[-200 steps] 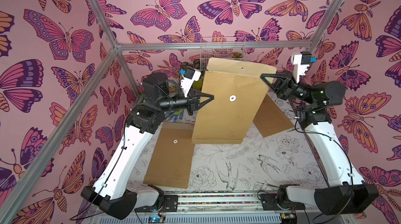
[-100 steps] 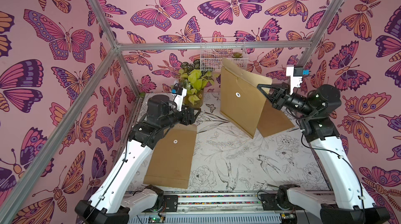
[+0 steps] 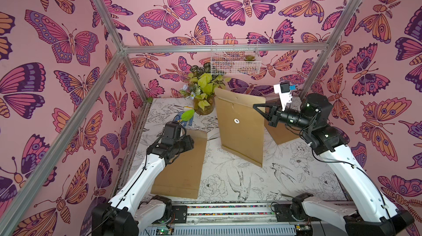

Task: Open the file bag
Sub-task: Place the file bag at the file bag, then move the file bag to the center of the board.

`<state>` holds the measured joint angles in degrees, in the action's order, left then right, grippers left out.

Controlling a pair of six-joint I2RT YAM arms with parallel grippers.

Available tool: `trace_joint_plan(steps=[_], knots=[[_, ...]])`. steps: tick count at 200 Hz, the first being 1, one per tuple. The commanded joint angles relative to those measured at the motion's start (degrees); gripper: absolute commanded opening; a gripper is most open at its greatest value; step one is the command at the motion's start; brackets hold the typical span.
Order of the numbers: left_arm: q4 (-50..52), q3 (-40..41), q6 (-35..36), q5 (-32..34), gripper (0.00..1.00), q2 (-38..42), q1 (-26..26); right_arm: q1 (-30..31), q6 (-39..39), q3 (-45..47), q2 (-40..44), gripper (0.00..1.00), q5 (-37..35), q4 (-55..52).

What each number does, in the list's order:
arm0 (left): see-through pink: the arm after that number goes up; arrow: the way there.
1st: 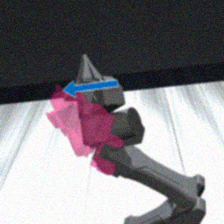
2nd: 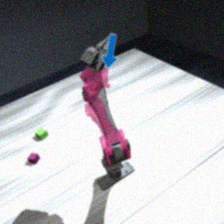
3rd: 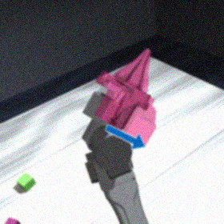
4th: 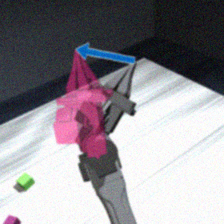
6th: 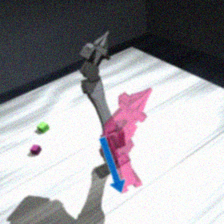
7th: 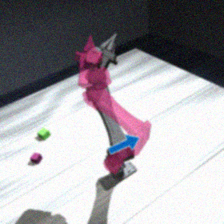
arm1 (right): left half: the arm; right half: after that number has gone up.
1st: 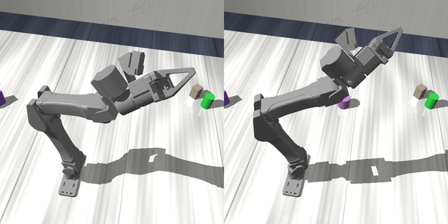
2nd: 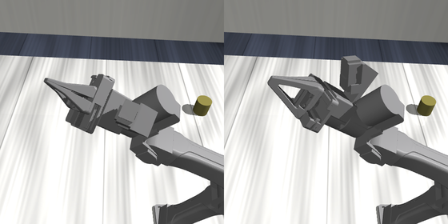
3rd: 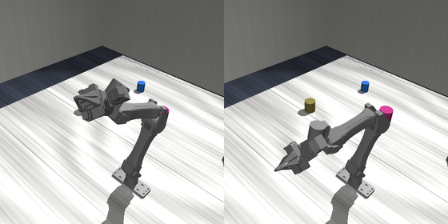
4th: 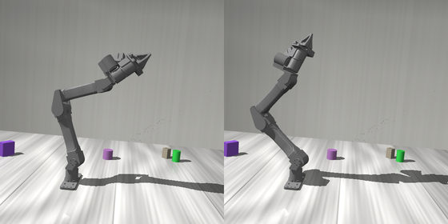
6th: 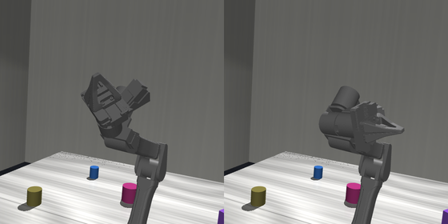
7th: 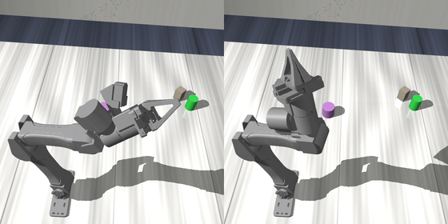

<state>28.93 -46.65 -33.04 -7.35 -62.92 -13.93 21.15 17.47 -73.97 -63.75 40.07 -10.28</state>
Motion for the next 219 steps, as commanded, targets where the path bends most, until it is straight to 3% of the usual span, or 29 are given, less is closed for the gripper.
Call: trace_joint_plan(steps=[1, 32, 111, 154, 167, 197, 219], knots=[[-2.05, 3.13, -4.14, -1.35, 0.45, 0.13, 4.19, 2.49, -2.08, -0.23, 0.65, 0.00, -2.06, -0.44], [-3.01, 5.15, -4.82, -4.33, 0.31, -4.03, 9.58, 6.00, -2.40, -1.40, -0.41, 0.00, -2.81, -0.66], [-5.84, 6.04, -5.07, -2.93, 0.00, -16.27, 15.06, 19.25, -1.14, -5.67, -5.63, 0.00, -8.22, 2.34], [-6.24, 7.04, -7.19, -1.01, 0.00, -20.94, 15.87, 26.94, 1.74, -6.81, -6.11, 0.00, -8.25, 7.21], [-6.51, 7.43, -7.64, -0.71, 0.00, -21.50, 15.88, 27.03, 4.54, -4.01, -4.45, 0.00, -11.00, 10.96], [-7.08, 7.71, -8.01, -0.60, 0.00, -22.74, 15.89, 24.42, 5.61, 2.00, -4.36, 0.00, -29.46, 6.61], [-7.23, 7.50, -8.13, -0.96, 0.00, -23.77, 15.88, 15.13, 18.98, 10.38, -11.88, 0.00, -23.40, 12.81]])
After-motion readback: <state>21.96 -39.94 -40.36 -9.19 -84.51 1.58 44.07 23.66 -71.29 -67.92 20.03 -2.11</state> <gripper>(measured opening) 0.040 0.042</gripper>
